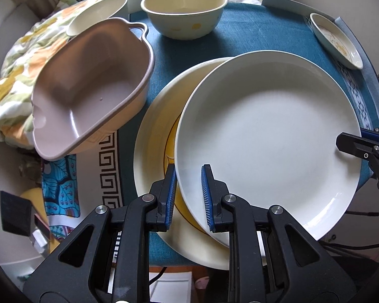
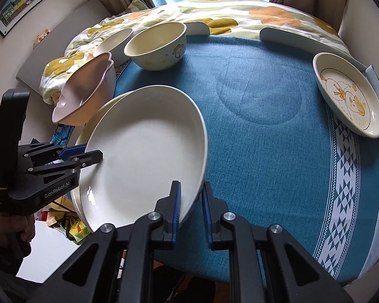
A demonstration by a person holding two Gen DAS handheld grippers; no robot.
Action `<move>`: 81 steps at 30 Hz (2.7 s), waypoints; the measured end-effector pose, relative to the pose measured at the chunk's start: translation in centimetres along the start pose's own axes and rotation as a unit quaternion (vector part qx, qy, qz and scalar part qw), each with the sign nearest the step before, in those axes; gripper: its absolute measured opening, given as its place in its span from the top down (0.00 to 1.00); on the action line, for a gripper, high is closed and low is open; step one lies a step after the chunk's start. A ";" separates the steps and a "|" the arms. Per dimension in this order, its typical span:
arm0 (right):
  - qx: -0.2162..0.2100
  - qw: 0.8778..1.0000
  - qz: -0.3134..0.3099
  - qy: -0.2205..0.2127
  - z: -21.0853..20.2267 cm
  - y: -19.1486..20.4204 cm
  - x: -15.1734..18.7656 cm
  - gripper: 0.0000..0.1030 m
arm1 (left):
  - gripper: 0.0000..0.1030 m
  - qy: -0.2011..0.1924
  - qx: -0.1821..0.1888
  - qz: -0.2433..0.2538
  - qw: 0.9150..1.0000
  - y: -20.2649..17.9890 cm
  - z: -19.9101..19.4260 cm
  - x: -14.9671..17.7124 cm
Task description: Organize plates and bowls
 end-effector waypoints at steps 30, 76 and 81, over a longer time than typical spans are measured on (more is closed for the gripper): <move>0.077 0.991 -0.108 -0.012 1.3 2.2 -0.3 0.85 | 0.83 0.001 -0.119 0.053 0.991 0.5 -0.9 0.5; 0.052 0.957 0.162 -0.234 -17.2 -9.2 -4.2 0.01 | 0.00 -0.261 0.003 0.169 0.950 -6.9 -17.5 -17.1; 0.070 0.951 0.197 -0.229 -19.0 -13.6 -4.9 0.01 | 0.00 -0.227 0.087 0.199 0.949 -10.9 -14.3 -22.9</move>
Point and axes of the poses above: each gripper's, at about its wrist camera, not at the fingertips, and z roughly the way its jaws point, y to its left, x to its underside, the point moved 8 cm from there along z, roughly the way its jaws point, and after that the axes turned 14 degrees about z, right-handed, at the moved point
